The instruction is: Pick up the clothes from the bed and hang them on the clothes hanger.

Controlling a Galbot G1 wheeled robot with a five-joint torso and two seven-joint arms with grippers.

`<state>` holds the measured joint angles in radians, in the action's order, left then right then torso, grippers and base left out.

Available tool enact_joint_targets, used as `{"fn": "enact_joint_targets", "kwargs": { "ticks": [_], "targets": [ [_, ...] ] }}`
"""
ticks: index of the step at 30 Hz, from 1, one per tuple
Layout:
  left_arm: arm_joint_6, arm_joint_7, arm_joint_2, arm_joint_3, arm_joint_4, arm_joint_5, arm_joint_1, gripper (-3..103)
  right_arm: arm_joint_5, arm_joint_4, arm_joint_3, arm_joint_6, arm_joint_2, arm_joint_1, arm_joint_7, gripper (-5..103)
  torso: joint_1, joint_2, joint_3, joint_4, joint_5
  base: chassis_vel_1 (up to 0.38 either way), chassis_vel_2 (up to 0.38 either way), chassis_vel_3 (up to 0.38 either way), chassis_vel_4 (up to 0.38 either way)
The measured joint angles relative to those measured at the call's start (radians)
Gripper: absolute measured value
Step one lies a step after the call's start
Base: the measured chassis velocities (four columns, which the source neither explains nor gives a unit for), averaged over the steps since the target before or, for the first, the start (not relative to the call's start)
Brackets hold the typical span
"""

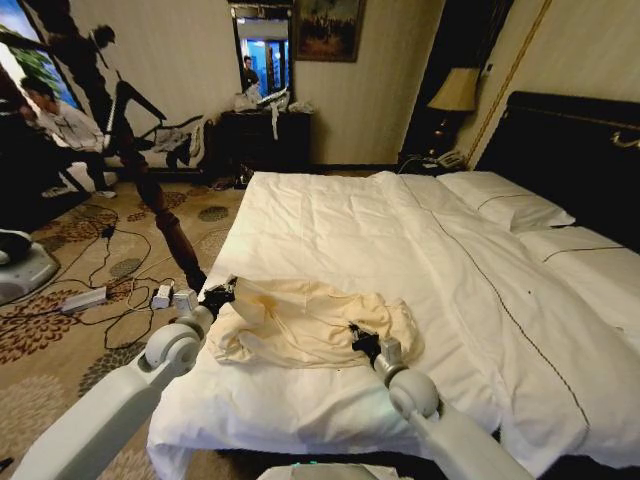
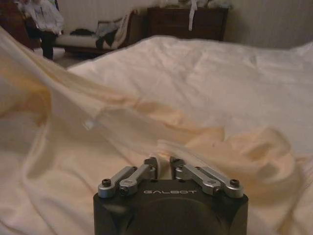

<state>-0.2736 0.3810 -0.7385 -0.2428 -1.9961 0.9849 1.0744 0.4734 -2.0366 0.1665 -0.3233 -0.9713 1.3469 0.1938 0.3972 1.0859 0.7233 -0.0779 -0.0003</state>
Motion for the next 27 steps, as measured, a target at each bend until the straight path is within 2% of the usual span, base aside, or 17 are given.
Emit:
{"fn": "enact_joint_targets", "kwargs": {
  "ticks": [3,5,6,9,10,11,14,15,18,20,21,22,23,24,25,26,27],
  "targets": [
    [0.0,0.0,-0.002,-0.003,0.0,-0.001,0.007,0,0.005,-0.059,0.03,-0.006,0.021,0.042,-0.002,22,0.0,0.0,0.0,-0.0001,0.0003,0.0,0.0,0.0,0.0],
    [0.001,-0.001,-0.002,-0.009,-0.001,-0.004,0.019,0,0.013,-0.137,0.078,-0.012,0.051,0.111,-0.009,33,0.0,0.0,0.0,0.0,0.0002,0.0,0.0,0.0,0.0],
    [0.001,-0.001,-0.002,-0.009,-0.001,-0.004,0.019,0,0.013,-0.137,0.078,-0.012,0.051,0.111,-0.009,33,0.0,0.0,0.0,0.0,0.0002,0.0,0.0,0.0,0.0],
    [0.002,-0.002,0.002,-0.019,-0.001,-0.006,0.037,0,0.009,-0.196,0.129,-0.013,0.071,0.215,-0.028,50,0.0,0.0,0.0,0.0002,0.0002,0.0,0.0,0.0,0.0],
    [0.002,-0.002,0.002,-0.019,-0.001,-0.006,0.037,0,0.009,-0.196,0.129,-0.013,0.071,0.215,-0.028,50,0.0,0.0,0.0,0.0002,0.0002,0.0,0.0,0.0,0.0],
    [0.004,-0.004,0.002,-0.021,0.002,-0.01,0.043,0,0.0,-0.206,0.143,-0.012,0.075,0.251,-0.042,50,0.0,0.0,0.0,0.0,0.0003,0.0,0.0,0.0,0.0],
    [0.006,-0.006,0.002,-0.029,0.006,-0.019,0.059,0,-0.019,-0.224,0.16,-0.01,0.081,0.328,-0.066,66,0.0,0.0,0.0,0.0,0.0004,0.0,0.0,0.0,0.0],
    [0.006,-0.006,0.002,-0.029,0.006,-0.019,0.059,0,-0.019,-0.224,0.16,-0.01,0.081,0.328,-0.066,66,0.0,0.0,0.0,0.0,0.0004,0.0,0.0,0.0,0.0],
    [0.007,-0.006,0.003,-0.036,0.006,-0.023,0.068,0,-0.051,-0.238,0.167,-0.017,0.091,0.379,-0.083,82,0.0,0.0,0.0,0.0003,0.0003,0.0,0.0,0.0,0.0],
    [0.007,-0.006,0.004,-0.037,0.004,-0.023,0.069,0,-0.081,-0.238,0.168,-0.021,0.096,0.396,-0.096,82,0.0,0.0,0.0,0.0002,0.0002,0.0,0.0,0.0,0.0],
    [0.007,-0.006,0.005,-0.039,0.004,-0.023,0.069,0,-0.101,-0.237,0.169,-0.023,0.098,0.405,-0.103,88,0.0,0.0,0.0,0.0001,0.0003,0.0,0.0,0.0,0.0],
    [0.008,-0.006,0.007,-0.042,0.001,-0.023,0.07,0,-0.087,-0.23,0.171,-0.017,0.095,0.414,-0.107,93,0.0,0.0,0.0,-0.0002,0.0002,0.0,0.0,0.0,0.0],
    [0.008,-0.006,0.007,-0.043,0.0,-0.022,0.068,0,-0.023,-0.233,0.172,-0.015,0.086,0.411,-0.096,97,0.0,0.0,0.0,-0.0001,0.0003,0.0,0.0,0.0,0.0],
    [0.008,-0.006,0.006,-0.045,0.0,-0.021,0.067,0,0.134,-0.256,0.182,-0.021,0.061,0.396,-0.061,99,0.0,0.0,0.0,-0.0001,0.0007,0.0,0.0,0.0,0.0],
    [0.008,-0.006,0.006,-0.046,0.0,-0.021,0.066,0,0.207,-0.272,0.193,-0.027,0.047,0.384,-0.043,99,0.0,0.0,0.0,-0.0002,0.0006,0.0,0.0,0.0,0.0],
    [0.008,-0.006,0.006,-0.046,0.0,-0.021,0.066,0,0.207,-0.272,0.193,-0.027,0.047,0.384,-0.043,99,0.0,0.0,0.0,-0.0002,0.0006,0.0,0.0,0.0,0.0],
    [0.008,-0.006,0.005,-0.047,0.0,-0.021,0.066,0,0.302,-0.298,0.212,-0.038,0.026,0.363,-0.01,100,0.0,0.0,0.0,-0.0001,0.0004,0.0,0.0,0.0,0.0]
  ]
}}
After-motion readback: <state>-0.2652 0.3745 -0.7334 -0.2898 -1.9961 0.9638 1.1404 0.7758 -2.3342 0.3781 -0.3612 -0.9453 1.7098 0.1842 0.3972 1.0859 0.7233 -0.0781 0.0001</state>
